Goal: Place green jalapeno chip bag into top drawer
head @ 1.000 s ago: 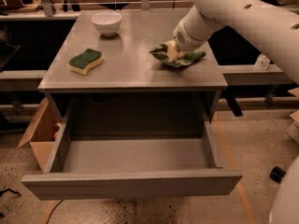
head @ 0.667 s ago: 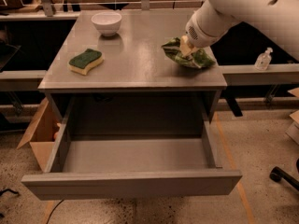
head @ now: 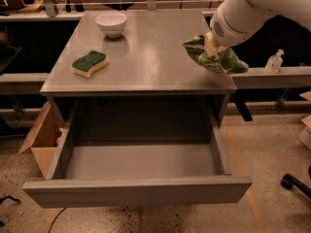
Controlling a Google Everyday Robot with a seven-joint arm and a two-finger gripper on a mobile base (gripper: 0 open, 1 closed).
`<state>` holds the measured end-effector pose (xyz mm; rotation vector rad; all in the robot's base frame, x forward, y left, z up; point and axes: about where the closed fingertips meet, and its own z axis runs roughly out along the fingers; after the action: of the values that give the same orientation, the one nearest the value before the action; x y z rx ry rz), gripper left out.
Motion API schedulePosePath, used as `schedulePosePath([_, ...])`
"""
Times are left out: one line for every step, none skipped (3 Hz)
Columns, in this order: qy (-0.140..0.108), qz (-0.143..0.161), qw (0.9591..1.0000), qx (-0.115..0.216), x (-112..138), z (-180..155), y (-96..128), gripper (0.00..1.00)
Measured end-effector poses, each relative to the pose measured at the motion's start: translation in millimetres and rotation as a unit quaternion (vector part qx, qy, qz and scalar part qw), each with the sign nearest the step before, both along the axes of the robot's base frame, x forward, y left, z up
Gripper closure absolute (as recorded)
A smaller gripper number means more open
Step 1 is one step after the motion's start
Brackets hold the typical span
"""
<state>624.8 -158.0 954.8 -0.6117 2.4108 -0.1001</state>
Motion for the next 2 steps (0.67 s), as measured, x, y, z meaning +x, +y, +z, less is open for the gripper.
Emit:
schedulePosePath([-0.002,0.003,1.0,-0.003,-17,1,-11,1.0])
schedulePosePath([-0.012,0.018,0.9997,-0.005,-54,1,-18,1.0])
